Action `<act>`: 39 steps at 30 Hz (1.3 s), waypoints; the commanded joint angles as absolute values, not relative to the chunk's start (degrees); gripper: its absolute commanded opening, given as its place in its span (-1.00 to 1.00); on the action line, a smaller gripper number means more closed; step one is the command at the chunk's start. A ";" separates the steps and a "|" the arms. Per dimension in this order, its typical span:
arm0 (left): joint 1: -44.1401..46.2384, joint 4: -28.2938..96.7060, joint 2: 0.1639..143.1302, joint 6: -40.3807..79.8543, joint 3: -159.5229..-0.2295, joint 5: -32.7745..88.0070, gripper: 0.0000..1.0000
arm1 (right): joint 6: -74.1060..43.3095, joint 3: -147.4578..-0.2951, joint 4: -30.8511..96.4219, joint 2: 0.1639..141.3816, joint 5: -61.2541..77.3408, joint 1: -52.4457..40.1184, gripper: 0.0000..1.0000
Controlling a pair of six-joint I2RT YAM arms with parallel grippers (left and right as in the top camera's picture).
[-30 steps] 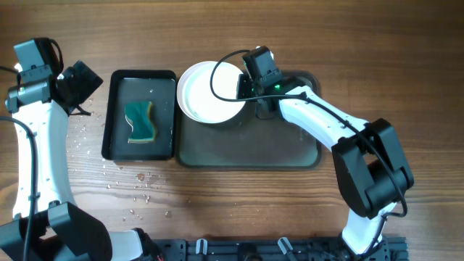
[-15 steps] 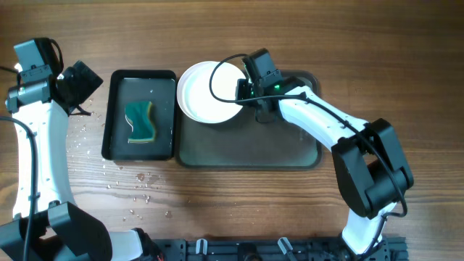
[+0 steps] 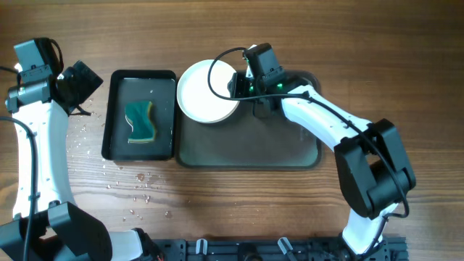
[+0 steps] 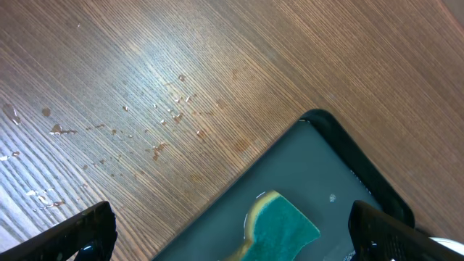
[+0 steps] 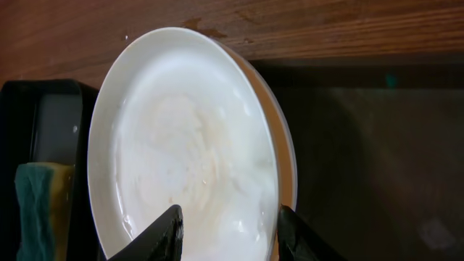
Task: Clean dirty plates on tray and stack at the side
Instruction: 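Open the right gripper and lift it away from the stacked plates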
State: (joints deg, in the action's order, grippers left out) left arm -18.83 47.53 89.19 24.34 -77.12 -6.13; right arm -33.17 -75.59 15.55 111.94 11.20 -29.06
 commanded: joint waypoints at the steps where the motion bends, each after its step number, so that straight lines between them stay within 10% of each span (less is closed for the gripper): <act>1: -19.03 47.53 89.25 24.88 -77.58 -6.04 1.00 | -32.97 -76.49 17.78 110.10 13.06 -28.95 -0.15; 12: -19.03 47.53 89.25 24.88 -77.58 -6.04 1.00 | -30.98 -76.44 23.70 110.13 11.62 -28.60 -0.91; 22: -19.03 47.53 89.25 24.88 -77.58 -6.04 1.00 | -21.67 -76.51 31.53 101.41 11.62 -21.10 -0.19; 26: -19.03 47.53 89.25 24.91 -77.58 -6.04 1.00 | -16.27 -76.51 37.95 97.41 10.28 -14.92 1.00; 39: -19.03 47.53 89.25 24.88 -77.58 -6.04 1.00 | -16.56 -76.49 40.99 97.30 8.56 -7.94 0.99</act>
